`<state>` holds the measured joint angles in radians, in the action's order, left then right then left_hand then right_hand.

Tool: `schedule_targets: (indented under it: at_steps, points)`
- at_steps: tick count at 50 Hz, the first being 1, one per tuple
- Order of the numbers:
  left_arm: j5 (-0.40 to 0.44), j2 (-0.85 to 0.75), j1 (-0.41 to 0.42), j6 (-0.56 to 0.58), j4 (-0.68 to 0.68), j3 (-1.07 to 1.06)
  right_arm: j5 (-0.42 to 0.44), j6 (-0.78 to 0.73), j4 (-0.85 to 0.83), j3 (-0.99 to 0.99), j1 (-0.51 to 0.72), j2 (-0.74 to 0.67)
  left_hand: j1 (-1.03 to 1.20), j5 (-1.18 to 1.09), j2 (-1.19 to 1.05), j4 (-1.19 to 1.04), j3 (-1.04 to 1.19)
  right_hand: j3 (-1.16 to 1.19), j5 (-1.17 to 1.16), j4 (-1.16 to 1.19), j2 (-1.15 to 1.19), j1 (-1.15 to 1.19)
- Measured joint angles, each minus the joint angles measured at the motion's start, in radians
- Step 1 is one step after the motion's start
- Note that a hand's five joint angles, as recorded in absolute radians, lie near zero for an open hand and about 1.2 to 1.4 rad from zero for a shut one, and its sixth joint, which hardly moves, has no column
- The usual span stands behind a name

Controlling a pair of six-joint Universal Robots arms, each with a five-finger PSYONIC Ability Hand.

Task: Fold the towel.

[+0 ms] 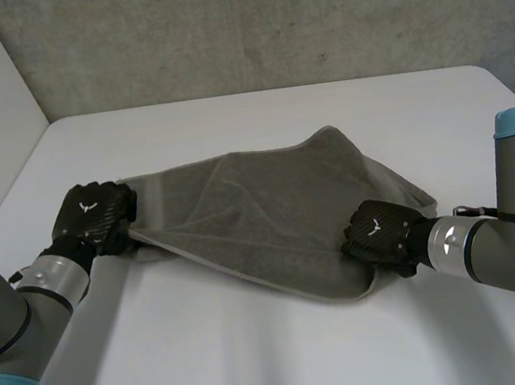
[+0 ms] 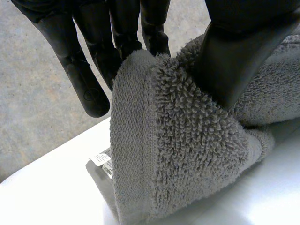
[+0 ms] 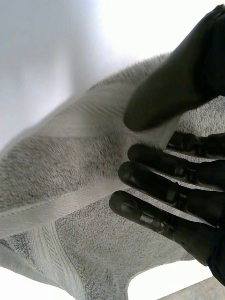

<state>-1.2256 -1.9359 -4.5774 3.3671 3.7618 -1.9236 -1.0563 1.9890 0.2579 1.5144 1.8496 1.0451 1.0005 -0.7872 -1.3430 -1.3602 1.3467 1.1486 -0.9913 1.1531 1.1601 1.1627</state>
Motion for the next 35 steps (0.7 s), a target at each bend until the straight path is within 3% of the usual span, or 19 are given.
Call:
schedule_targets:
  at_steps: [2,10,18,26,35]
  points:
    - [0.000,0.000,0.000,0.000,0.000,0.000,0.001,-0.004,0.001,-0.002,-0.002,0.001,0.000,0.000,0.000,0.000,0.000,0.144,-0.151,0.142,0.139,0.146]
    - [0.001,0.010,0.003,-0.003,-0.006,0.001,0.005,0.033,0.003,-0.035,-0.012,0.068,0.000,0.000,0.000,0.000,0.000,0.174,-0.173,0.173,0.145,0.151]
    - [0.003,0.156,0.015,-0.025,-0.091,0.016,0.025,0.303,-0.002,-0.069,-0.073,0.265,0.000,0.000,0.000,-0.001,0.000,0.174,-0.173,0.173,0.145,0.152]
    - [0.016,0.414,0.025,-0.191,-0.223,0.078,0.035,0.540,-0.025,-0.035,-0.143,0.500,0.000,0.000,-0.003,-0.004,0.000,0.174,-0.173,0.173,0.145,0.152]
    - [0.083,0.508,-0.002,-0.310,-0.294,0.056,0.014,0.608,-0.006,0.036,-0.255,0.625,0.000,0.000,-0.003,-0.004,0.003,0.174,-0.173,0.173,0.145,0.153]
